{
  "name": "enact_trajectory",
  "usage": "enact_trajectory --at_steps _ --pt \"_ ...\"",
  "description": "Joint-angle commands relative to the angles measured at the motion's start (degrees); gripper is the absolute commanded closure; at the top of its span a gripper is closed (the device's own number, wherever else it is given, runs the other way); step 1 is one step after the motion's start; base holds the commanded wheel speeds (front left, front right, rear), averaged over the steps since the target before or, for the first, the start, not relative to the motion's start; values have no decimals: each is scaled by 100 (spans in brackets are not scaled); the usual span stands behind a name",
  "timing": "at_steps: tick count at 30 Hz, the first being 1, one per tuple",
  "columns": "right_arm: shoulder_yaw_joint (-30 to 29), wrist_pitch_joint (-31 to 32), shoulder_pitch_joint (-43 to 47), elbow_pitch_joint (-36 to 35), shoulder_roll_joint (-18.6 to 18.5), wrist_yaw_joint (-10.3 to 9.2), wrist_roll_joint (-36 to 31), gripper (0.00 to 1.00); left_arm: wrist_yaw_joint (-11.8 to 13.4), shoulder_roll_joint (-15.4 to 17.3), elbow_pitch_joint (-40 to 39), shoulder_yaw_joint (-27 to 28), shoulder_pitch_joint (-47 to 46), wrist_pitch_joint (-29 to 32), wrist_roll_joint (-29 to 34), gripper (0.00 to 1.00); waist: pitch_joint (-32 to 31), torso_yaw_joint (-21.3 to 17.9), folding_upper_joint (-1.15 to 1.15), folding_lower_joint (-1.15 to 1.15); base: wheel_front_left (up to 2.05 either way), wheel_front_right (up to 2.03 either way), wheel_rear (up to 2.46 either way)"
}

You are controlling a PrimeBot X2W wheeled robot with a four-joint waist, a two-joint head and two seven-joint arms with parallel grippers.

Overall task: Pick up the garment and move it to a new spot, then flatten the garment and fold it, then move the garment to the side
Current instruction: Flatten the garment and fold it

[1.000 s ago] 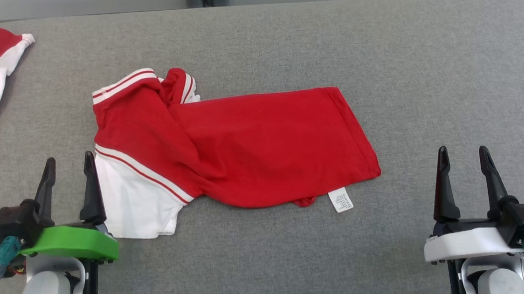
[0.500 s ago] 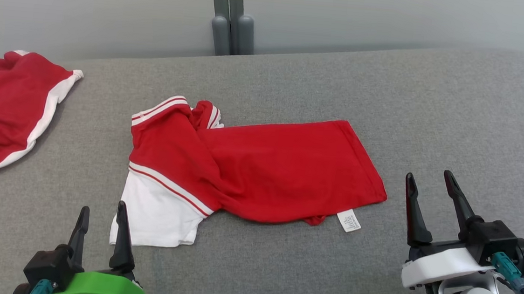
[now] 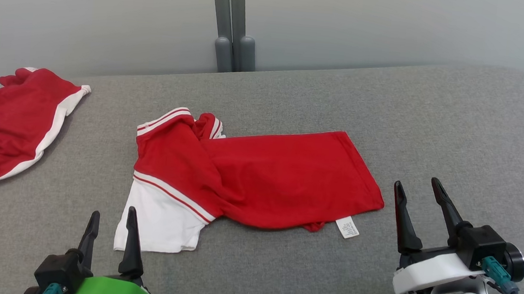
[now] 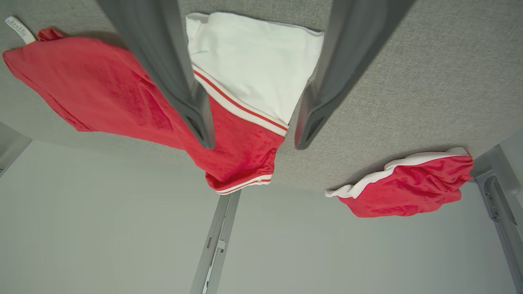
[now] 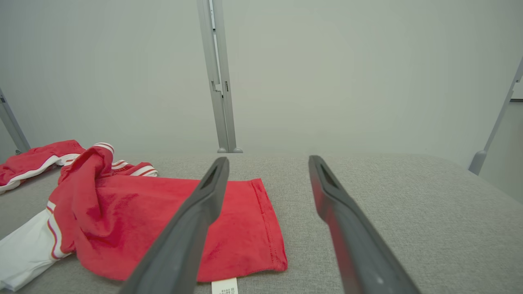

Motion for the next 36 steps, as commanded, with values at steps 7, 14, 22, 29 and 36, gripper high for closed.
enact_trajectory --at_steps 7,14,22,29,36 --pt "38 -20 73 40 -14 0 68 0 25 8 -21 -32 112 -3 12 0 -17 24 0 0 0 0 0" --pt "62 -20 82 64 -14 0 115 0 21 8 -29 -23 106 -3 28 0 -3 43 0 0 0 0 0" --pt "121 -19 -10 113 -14 0 139 0 40 13 755 -77 -124 63 -46 0 163 5 0 0 0 0 0" --pt "181 -19 -170 117 -15 0 168 0 275 93 1626 119 -677 502 -199 0 491 -146 0 0 0 0 0" --pt "134 -20 -275 96 -15 0 188 0 481 170 2105 295 -1050 731 -351 0 732 -322 0 0 0 0 0"
